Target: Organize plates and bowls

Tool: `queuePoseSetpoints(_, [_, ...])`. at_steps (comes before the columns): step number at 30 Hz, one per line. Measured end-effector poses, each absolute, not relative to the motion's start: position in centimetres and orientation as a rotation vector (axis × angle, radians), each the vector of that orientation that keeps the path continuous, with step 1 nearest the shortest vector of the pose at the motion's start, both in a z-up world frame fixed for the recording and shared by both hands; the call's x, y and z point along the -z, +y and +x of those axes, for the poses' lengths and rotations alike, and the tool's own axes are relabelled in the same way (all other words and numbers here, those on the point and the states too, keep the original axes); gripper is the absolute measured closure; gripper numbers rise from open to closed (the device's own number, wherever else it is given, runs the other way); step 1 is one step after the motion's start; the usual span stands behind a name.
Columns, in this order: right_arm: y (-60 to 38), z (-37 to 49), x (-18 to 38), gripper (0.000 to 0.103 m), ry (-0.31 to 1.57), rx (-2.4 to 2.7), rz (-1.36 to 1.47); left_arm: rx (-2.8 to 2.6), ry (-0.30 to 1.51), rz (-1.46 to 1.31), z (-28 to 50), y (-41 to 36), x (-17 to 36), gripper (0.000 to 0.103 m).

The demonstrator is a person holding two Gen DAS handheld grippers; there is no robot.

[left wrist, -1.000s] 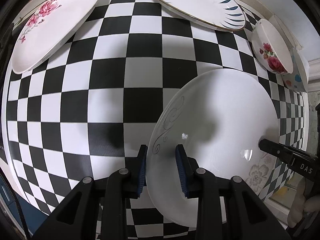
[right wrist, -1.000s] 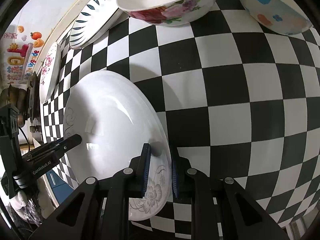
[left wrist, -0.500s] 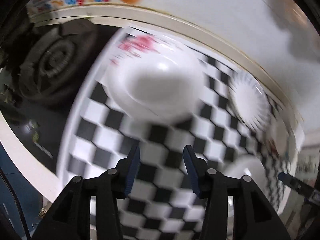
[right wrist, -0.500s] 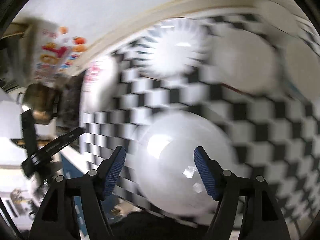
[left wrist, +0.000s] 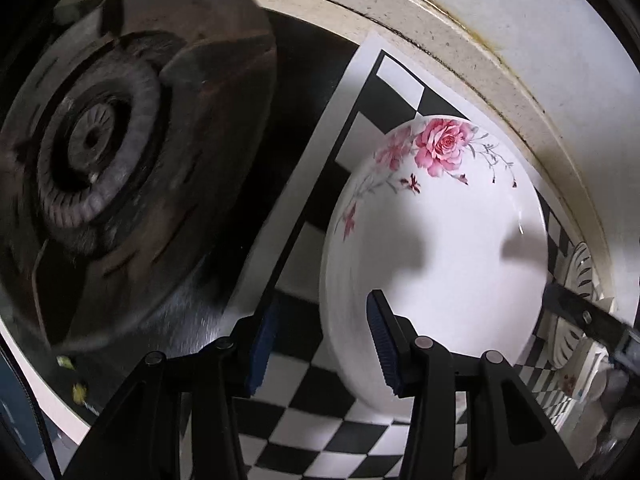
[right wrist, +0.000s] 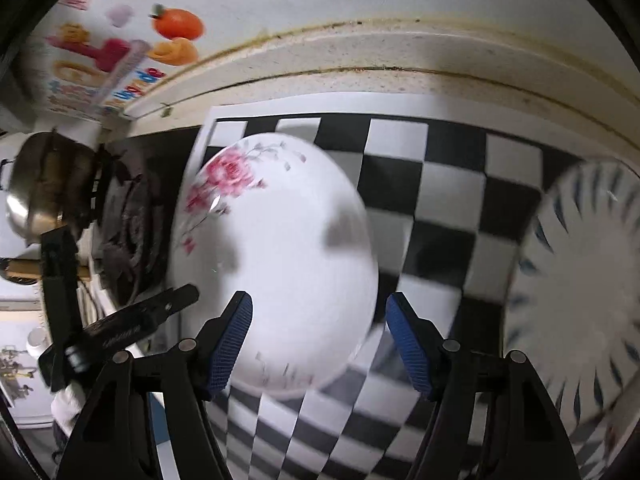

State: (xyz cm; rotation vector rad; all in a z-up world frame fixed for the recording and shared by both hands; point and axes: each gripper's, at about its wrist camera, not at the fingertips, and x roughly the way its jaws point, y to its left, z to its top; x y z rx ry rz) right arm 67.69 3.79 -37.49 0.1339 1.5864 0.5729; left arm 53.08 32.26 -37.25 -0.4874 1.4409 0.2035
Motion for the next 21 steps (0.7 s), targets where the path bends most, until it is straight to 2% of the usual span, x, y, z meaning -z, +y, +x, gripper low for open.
queuePoseSetpoints(3, [4.0, 68.8, 39.1, 0.044, 1.608, -0.555, 0.145, -0.168, 1.45, -0.461, 54.1, 32.0, 37.3, 0.061])
queuePoseSetpoints(5, [4.1, 69.3, 39.9, 0.055, 1.627, -0.568, 0.171, -0.162, 1.445, -0.444, 54.7, 31.9, 37.3, 0.062])
queuePoseSetpoints(6, [4.1, 69.4, 40.2, 0.063, 1.635, -0.566, 0.175, -0.152, 1.442, -0.441, 55.2, 31.8, 37.4, 0.077])
queuePoseSetpoints(10, [4.4, 69.1, 40.7, 0.071, 1.616, -0.563, 0.135, -0.158, 1.429, -0.385, 55.9, 31.7, 37.5, 0.086])
queuePoseSetpoints(13, [4.4, 68.7, 40.5, 0.081, 1.591, -0.57, 0.075, -0.157, 1.409, -0.337, 55.7, 31.5, 37.3, 0.087])
queuePoseSetpoints(21, [3.7, 67.8, 40.2, 0.084, 1.582, -0.577, 0.09, -0.161, 1.395, -0.318, 54.7, 29.9, 36.4, 0.087])
